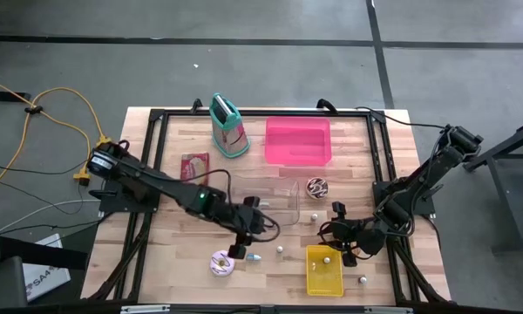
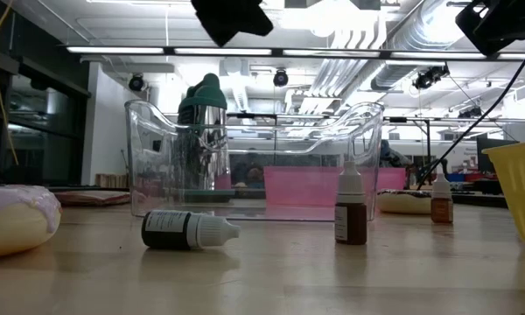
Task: Pick & Place Food Item
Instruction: Put the blue food coloring bottle into the yellow bin
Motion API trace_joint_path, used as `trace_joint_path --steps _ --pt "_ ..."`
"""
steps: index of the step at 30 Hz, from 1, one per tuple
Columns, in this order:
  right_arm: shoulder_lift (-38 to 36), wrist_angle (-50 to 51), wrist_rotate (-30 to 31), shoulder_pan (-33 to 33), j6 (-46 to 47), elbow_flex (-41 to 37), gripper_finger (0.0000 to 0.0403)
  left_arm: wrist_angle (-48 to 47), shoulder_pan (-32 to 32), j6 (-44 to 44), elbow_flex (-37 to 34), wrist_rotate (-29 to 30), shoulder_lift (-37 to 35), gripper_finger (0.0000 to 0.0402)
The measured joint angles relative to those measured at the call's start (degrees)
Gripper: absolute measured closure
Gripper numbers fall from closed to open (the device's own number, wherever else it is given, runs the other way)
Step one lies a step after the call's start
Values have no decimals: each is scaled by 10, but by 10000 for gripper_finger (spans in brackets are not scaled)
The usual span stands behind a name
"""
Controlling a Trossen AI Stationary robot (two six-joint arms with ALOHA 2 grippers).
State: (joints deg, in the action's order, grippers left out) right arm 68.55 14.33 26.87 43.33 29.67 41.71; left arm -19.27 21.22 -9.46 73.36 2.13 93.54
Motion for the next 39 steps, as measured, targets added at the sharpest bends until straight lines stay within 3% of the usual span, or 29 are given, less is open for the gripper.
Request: trace_joint_path --steps 25,31,39 --pt "0 0 0 0 0 0 288 -16 91 -163 0 30 0 260" --pt "0 0 0 0 0 0 288 -50 118 -216 0 91 0 260" --pt "0 0 0 0 0 0 288 -50 146 -227 0 120 0 260"
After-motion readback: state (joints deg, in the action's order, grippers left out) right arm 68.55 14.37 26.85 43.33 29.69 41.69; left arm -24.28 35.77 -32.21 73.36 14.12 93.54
